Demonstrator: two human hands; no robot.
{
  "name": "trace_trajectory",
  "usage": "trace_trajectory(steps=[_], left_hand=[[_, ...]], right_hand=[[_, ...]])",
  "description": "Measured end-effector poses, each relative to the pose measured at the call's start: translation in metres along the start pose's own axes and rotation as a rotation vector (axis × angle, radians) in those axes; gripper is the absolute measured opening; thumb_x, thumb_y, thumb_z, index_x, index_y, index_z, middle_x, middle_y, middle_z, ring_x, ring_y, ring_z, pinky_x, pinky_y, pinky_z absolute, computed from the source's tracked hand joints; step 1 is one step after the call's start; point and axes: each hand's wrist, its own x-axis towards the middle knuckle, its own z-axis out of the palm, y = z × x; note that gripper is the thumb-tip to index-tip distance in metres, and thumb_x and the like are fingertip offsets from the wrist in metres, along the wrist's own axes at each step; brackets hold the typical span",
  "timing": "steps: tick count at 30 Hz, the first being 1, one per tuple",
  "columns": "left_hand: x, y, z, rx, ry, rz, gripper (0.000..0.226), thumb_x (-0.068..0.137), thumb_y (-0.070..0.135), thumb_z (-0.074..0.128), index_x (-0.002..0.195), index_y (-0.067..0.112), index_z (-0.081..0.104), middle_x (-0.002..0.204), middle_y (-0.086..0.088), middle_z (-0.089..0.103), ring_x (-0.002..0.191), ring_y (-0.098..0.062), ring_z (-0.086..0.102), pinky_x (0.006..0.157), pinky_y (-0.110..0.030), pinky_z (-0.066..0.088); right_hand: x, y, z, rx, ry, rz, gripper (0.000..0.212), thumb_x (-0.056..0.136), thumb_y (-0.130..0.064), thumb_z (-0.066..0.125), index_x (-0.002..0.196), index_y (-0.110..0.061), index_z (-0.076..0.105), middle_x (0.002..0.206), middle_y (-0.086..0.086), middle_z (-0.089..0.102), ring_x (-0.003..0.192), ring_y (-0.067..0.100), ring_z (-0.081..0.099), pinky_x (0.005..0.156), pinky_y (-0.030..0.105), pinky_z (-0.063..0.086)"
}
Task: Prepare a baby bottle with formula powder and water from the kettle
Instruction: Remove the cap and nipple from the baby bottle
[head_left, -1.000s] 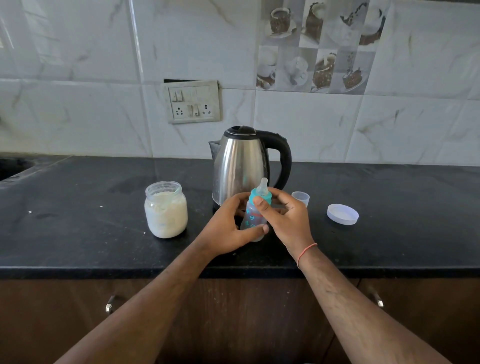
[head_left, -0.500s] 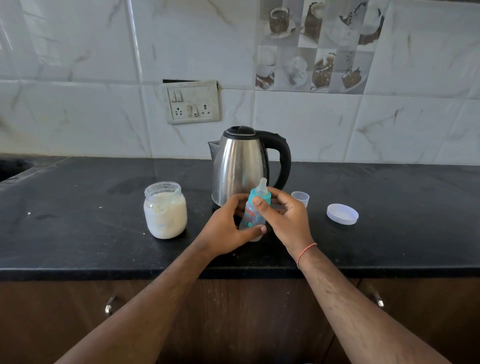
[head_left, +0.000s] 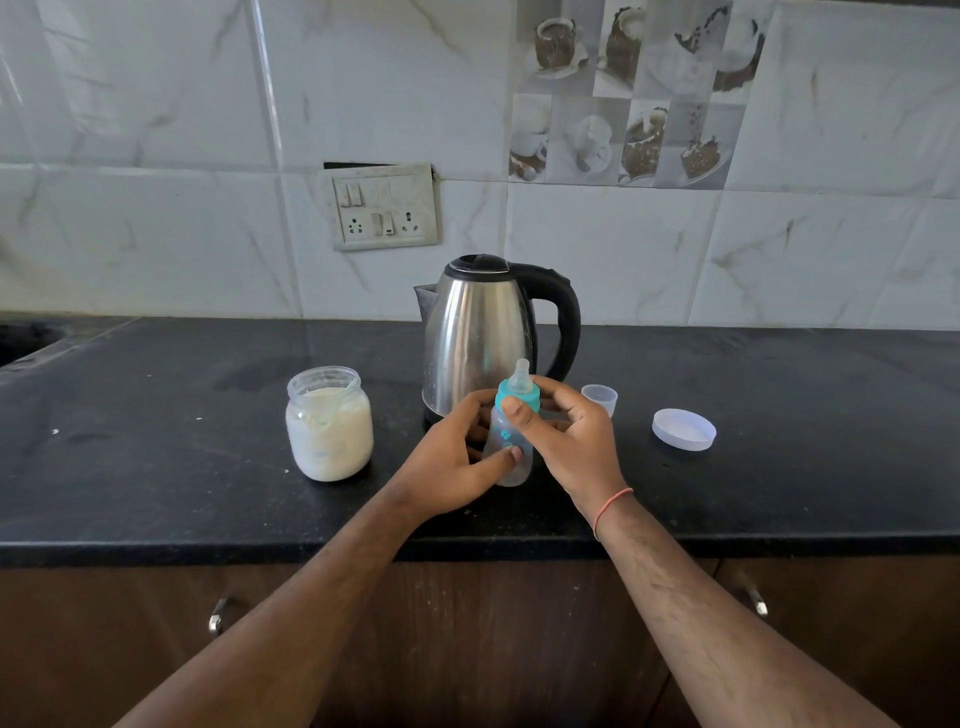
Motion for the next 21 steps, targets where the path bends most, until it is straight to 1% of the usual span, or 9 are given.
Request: trace_trajectory(steps=[2,5,7,12,14,17,18,20,21], left_hand=[[0.0006,-0.0005,-0.0002,-0.037,-0.011,-0.015,0.073,0.094,0.037,0.078,0.158,0.03,0.044,0.133,0.014,0.069,0.12,-0.005,0.069,0.101,-0.031,0.06],[0.0021,-0.0015,0.0004,-0.004,0.002,-0.042,0.088,0.084,0.049,0.089,0.157,0.033,0.042,0.135,0.017,0.066,0.122,-0.004,0.068,0.102,-0.027,0.058],[0.0025,-0.0017,0.0017,0.039,0.015,-0.06,0.093,0.079,0.052,0.093,0.156,0.033,0.043,0.134,0.018,0.066,0.119,-0.003,0.068,0.102,-0.027,0.059],[0.0009,0.0,0.0018,0.067,-0.01,-0.016,0.075,0.093,0.037,0.084,0.156,0.028,0.045,0.126,0.017,0.069,0.115,-0.001,0.069,0.105,-0.031,0.059],[0.0003,0.0014,-0.0001,0.043,-0.029,-0.023,0.074,0.094,0.03,0.081,0.158,0.029,0.043,0.122,0.015,0.07,0.111,-0.003,0.07,0.104,-0.031,0.059],[0.0025,0.0003,0.0012,0.089,-0.014,-0.037,0.086,0.088,0.044,0.086,0.16,0.03,0.041,0.137,0.014,0.066,0.122,-0.006,0.066,0.105,-0.027,0.056],[0.0034,-0.0007,0.0022,0.12,-0.005,-0.049,0.088,0.086,0.049,0.087,0.159,0.029,0.042,0.138,0.014,0.066,0.122,-0.006,0.066,0.104,-0.027,0.056],[0.0047,-0.0028,0.003,0.15,0.007,-0.083,0.085,0.083,0.055,0.089,0.153,0.027,0.05,0.132,0.014,0.069,0.117,-0.005,0.068,0.102,-0.031,0.059],[0.005,-0.0034,0.0026,0.16,0.007,-0.104,0.083,0.08,0.056,0.09,0.15,0.027,0.054,0.128,0.014,0.07,0.114,-0.006,0.069,0.101,-0.033,0.06]], right_hand=[[0.0002,0.0004,0.0004,-0.004,-0.005,0.006,0.042,0.08,-0.05,0.079,0.119,-0.035,0.072,0.112,-0.021,0.075,0.106,-0.011,0.069,0.077,0.012,0.057],[0.0007,0.0023,0.0006,-0.031,-0.003,0.008,0.041,0.08,-0.054,0.079,0.118,-0.04,0.07,0.111,-0.024,0.074,0.106,-0.013,0.068,0.076,0.011,0.057],[0.0012,0.0032,0.0003,-0.038,0.001,0.011,0.043,0.08,-0.057,0.078,0.119,-0.041,0.07,0.111,-0.024,0.074,0.105,-0.013,0.068,0.076,0.012,0.057],[0.0024,0.0052,0.0004,-0.018,0.016,0.005,0.046,0.078,-0.057,0.079,0.12,-0.038,0.071,0.112,-0.023,0.075,0.106,-0.009,0.07,0.078,0.013,0.058],[0.0036,0.0068,0.0003,-0.015,0.02,0.004,0.047,0.078,-0.058,0.079,0.121,-0.038,0.072,0.113,-0.022,0.076,0.108,-0.007,0.07,0.081,0.013,0.058],[0.004,0.0078,0.0003,-0.01,0.016,0.016,0.045,0.078,-0.059,0.079,0.118,-0.04,0.071,0.11,-0.024,0.076,0.109,-0.005,0.071,0.082,0.015,0.059],[0.0045,0.0077,0.0005,-0.006,0.022,0.019,0.043,0.078,-0.058,0.078,0.117,-0.041,0.071,0.106,-0.026,0.076,0.108,-0.006,0.071,0.081,0.015,0.059],[0.0058,0.0087,0.0005,0.026,0.039,0.029,0.037,0.08,-0.056,0.078,0.113,-0.042,0.072,0.1,-0.029,0.078,0.106,-0.005,0.072,0.083,0.014,0.059],[0.0063,0.009,0.0003,0.055,0.046,0.033,0.036,0.081,-0.055,0.078,0.114,-0.04,0.073,0.102,-0.028,0.079,0.107,-0.003,0.073,0.087,0.016,0.059]])
